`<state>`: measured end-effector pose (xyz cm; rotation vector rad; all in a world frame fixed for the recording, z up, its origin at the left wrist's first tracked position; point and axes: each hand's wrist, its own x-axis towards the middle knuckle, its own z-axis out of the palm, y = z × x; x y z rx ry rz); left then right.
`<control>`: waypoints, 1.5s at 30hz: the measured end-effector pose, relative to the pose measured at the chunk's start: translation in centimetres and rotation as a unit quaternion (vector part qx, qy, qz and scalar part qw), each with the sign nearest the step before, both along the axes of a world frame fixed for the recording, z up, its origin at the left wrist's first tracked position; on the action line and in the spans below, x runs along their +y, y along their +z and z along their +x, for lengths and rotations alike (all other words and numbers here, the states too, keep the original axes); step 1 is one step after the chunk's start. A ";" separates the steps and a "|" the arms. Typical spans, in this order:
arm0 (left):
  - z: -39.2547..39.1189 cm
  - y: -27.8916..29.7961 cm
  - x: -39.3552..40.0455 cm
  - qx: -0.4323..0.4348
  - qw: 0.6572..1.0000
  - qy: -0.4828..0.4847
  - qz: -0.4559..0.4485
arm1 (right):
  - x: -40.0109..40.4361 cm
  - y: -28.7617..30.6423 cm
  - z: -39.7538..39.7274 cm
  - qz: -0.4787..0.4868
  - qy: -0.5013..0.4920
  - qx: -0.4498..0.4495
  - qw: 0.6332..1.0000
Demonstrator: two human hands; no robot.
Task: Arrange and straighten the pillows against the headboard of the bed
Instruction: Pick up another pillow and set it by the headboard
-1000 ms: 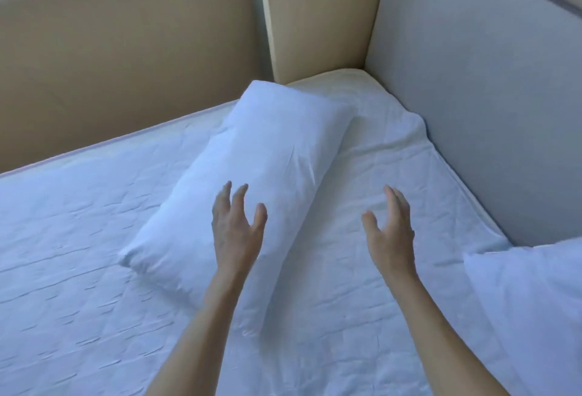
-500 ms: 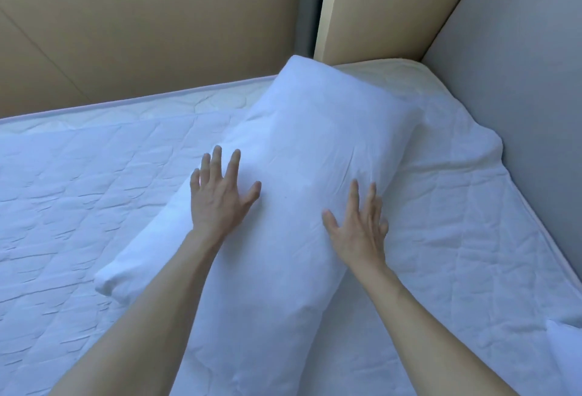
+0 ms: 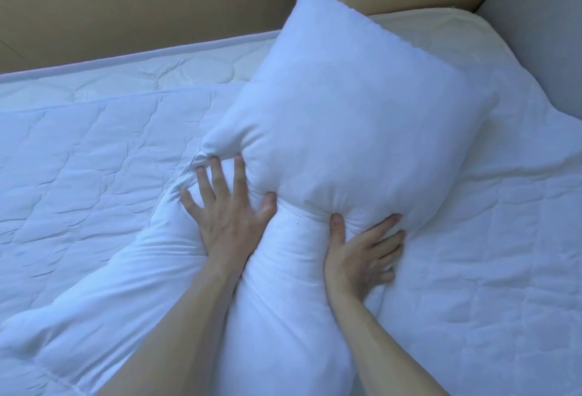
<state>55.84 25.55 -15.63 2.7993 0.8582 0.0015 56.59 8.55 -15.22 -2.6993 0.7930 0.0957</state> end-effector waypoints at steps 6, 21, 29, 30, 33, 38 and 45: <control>0.3 0.2 0.2 -0.003 1.000 0.014 -0.006 | -0.6 -0.4 0.6 0.025 0.000 0.027 0.999; -16.7 7.8 0.6 0.104 0.963 0.205 -0.144 | -8.2 2.3 -5.6 0.328 0.041 -0.053 0.942; -19.2 19.3 -10.0 -0.111 0.896 0.177 -0.391 | -23.0 15.0 -4.2 0.609 -0.008 -0.028 0.793; -20.3 19.2 -13.9 -0.115 0.888 0.184 -0.404 | -26.6 16.6 -3.1 0.605 0.007 -0.041 0.795; -23.6 15.9 -24.1 -0.079 0.852 0.223 -0.467 | -35.1 17.3 -1.6 0.487 0.061 -0.009 0.871; -19.6 10.0 -28.5 -0.100 0.763 0.311 -0.557 | -38.9 13.5 -3.3 0.416 0.105 0.097 0.898; -9.6 12.6 -30.5 -0.238 0.707 0.343 -0.571 | -36.6 25.5 4.4 0.574 0.168 0.098 0.796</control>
